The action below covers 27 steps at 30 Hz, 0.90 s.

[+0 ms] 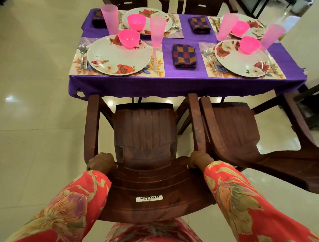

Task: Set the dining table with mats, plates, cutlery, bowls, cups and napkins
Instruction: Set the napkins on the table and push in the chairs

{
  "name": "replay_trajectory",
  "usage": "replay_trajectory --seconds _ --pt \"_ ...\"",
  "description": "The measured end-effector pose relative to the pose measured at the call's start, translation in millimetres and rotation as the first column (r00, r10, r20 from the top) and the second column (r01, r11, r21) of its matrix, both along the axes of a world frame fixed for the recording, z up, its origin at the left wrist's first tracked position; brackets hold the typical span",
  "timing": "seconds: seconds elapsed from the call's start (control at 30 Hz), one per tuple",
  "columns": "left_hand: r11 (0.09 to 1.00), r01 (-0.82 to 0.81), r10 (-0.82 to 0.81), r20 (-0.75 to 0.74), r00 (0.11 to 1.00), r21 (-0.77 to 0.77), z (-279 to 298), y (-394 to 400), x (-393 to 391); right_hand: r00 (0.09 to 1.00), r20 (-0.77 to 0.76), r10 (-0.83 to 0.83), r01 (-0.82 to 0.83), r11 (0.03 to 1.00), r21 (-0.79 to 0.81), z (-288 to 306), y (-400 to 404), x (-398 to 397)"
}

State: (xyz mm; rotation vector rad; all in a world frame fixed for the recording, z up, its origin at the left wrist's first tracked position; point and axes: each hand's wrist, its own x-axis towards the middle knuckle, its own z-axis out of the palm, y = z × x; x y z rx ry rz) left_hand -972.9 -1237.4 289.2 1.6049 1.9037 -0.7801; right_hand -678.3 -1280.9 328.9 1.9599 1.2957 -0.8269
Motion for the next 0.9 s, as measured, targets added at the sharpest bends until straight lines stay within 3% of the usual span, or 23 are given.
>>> replay_trajectory --seconds 0.13,0.27,0.53,0.73,0.9 --pt "0.998 0.042 -0.042 0.005 0.999 0.046 5 -3 21 0.994 -0.012 -0.107 0.108 0.993 0.048 10 -6 4" --pt "0.993 0.093 -0.100 0.107 0.989 0.074 11 -2 48 0.978 -0.020 -0.207 0.207 0.967 0.151 16 -14 8" --pt "0.980 0.129 -0.173 0.315 0.933 0.154 44 -7 138 0.979 -0.079 -0.188 0.204 0.923 0.326 41 -27 21" --pt "0.979 -0.043 -0.089 0.603 0.793 0.201 68 -18 232 0.972 -0.123 -0.201 0.234 0.888 0.396 62 -39 64" --pt "0.974 -0.086 -0.090 0.713 0.696 0.207 84 -41 326 0.972 -0.110 -0.206 0.233 0.830 0.507 79 -56 133"
